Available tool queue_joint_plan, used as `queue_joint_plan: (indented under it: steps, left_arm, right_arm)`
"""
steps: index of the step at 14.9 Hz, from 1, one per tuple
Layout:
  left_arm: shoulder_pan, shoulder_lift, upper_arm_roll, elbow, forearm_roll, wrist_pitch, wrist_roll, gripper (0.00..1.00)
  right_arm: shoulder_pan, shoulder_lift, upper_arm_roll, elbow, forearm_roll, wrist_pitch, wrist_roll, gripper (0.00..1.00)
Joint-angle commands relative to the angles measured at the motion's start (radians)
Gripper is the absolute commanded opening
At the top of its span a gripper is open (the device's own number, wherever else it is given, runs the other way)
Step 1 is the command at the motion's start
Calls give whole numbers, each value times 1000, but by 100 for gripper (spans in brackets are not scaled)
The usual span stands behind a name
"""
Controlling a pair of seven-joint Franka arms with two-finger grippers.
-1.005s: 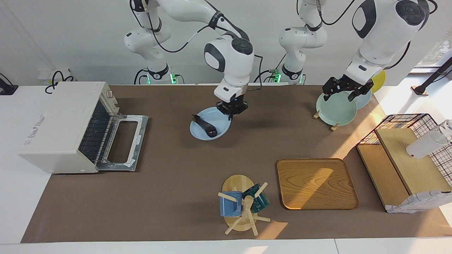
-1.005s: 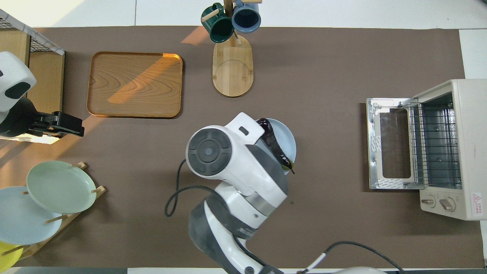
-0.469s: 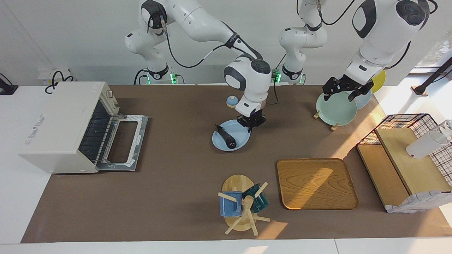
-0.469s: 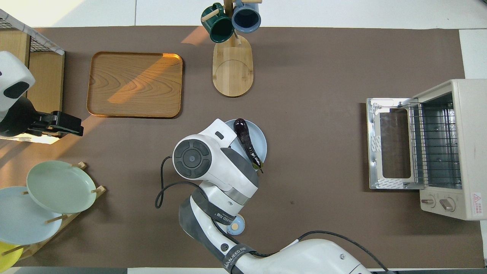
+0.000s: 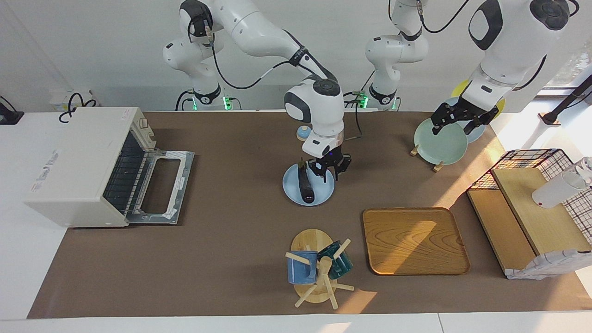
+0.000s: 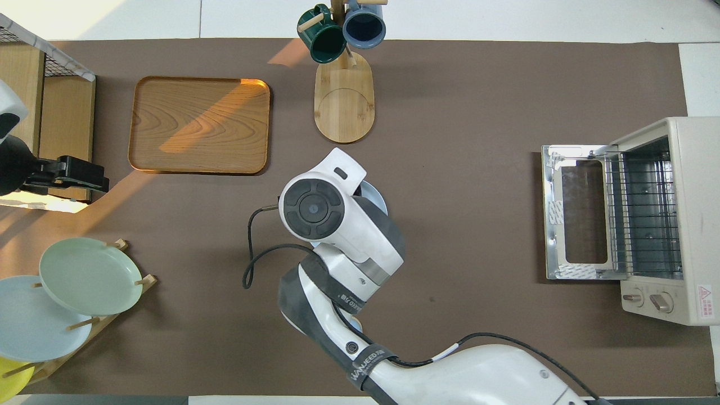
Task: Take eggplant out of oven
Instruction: 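Pull the plate out and set it on the table center, then reach the left gripper to the eggplant while the right gripper returns to the oven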
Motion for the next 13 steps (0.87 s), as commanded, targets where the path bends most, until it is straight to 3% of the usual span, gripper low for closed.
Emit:
queue_joint_plan:
  steps: [1,2,7,10,13]
  left_arm:
    - [6,-3,-6,-2,7,22,-2,100]
    - [-2,-3,-6,-4,7,30,-5,100]
    - [-67,8,-17,-27,-5,77,-11,100]
    - [-158,17,-17,-85,-77,188,-65,100]
    - [-299,115,-15,-91,-119,322,-184,100]
  right_arm:
    - [-99,-109,5,-30,10,-191,-151,9]
    - [-131,-145,3,-57,5,-242,-191,0]
    - [-271,-284,2,-270,-53,-321,-262,0]
    - [-356,-337,3,-422,-140,-272,-262,0]
    - [-436,-374,3,-563,-182,-152,-271,0]
